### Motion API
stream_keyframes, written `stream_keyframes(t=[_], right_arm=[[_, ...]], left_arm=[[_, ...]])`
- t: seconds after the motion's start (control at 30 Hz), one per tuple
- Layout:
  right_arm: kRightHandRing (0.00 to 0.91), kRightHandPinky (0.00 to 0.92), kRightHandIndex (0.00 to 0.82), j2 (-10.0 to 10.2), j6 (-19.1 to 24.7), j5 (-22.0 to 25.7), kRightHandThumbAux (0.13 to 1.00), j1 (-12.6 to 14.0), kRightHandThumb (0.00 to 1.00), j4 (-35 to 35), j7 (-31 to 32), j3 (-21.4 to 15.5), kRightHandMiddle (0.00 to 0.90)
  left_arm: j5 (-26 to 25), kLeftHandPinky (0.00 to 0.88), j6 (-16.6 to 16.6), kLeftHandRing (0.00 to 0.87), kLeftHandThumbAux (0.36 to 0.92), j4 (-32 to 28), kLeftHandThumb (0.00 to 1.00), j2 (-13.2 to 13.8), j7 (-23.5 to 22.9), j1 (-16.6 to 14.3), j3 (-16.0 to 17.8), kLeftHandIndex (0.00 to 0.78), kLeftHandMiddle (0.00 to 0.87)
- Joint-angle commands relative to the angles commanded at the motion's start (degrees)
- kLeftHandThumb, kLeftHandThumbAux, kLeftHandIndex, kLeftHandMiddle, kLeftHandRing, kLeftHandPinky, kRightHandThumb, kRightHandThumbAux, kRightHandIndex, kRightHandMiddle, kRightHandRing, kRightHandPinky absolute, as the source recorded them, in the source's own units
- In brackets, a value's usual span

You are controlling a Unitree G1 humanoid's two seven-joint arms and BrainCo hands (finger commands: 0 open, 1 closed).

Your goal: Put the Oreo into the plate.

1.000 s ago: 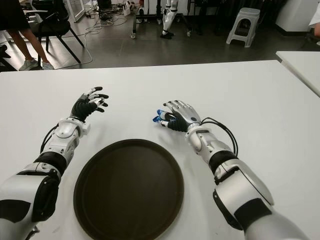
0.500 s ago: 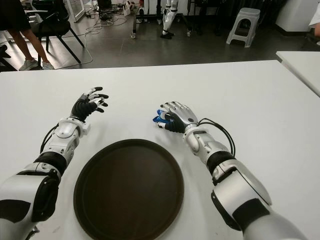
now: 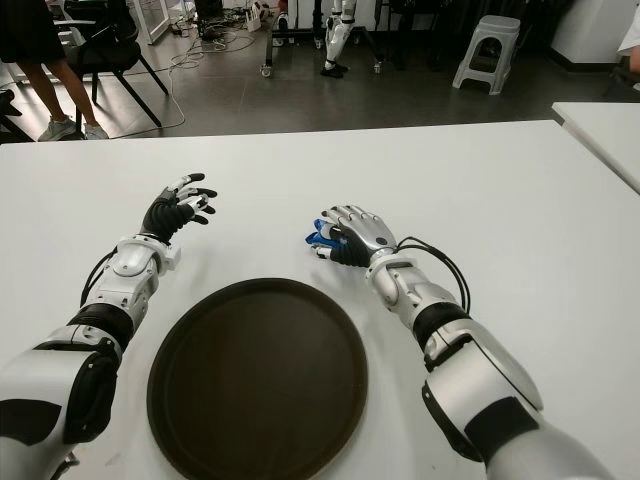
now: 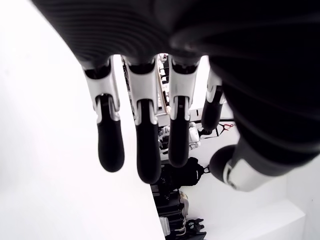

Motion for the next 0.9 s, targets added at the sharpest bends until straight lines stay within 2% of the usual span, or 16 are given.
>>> stream_keyframes(t=[0.2, 0.33, 0.6, 0.9], right_arm=[[0.075, 0.176, 0.000, 0.1, -0.1, 0.2, 0.316, 0.0, 0.346, 0.2, 0.2, -0.1, 0.005], [0.077, 0.162, 0.000, 0.2, 0.1, 0.2, 0.317, 0.0, 0.343, 0.3, 0.4, -0.1, 0.010], [0.075, 0.162, 0.000, 0.7, 1.0, 0.2, 0.327, -0.1, 0.355, 0.5, 1.2, -0.1, 0.014], [0.101, 0.183, 0.000, 1.2, 1.5, 0.3, 0.326, -0.3, 0.349, 0.6, 1.6, -0.2, 0.041]], left_arm=[[0.0, 0.454, -0.1, 0.429, 0.641, -0.1, 0.180, 0.1, -0.2, 0.1, 0.0, 0.181, 0.348], [-0.2, 0.470, -0.1, 0.433, 0.651, -0.1, 0.197, 0.1, -0.6, 0.1, 0.2, 0.180, 0.348], [-0.3, 0.455, -0.2, 0.432, 0.626, 0.0, 0.190, 0.4, -0.9, 0.2, 0.3, 0.185, 0.347], [-0.4, 0.468, -0.7, 0.435, 0.637, -0.1, 0.227, 0.9, -1.3, 0.5, 0.5, 0.195, 0.353]])
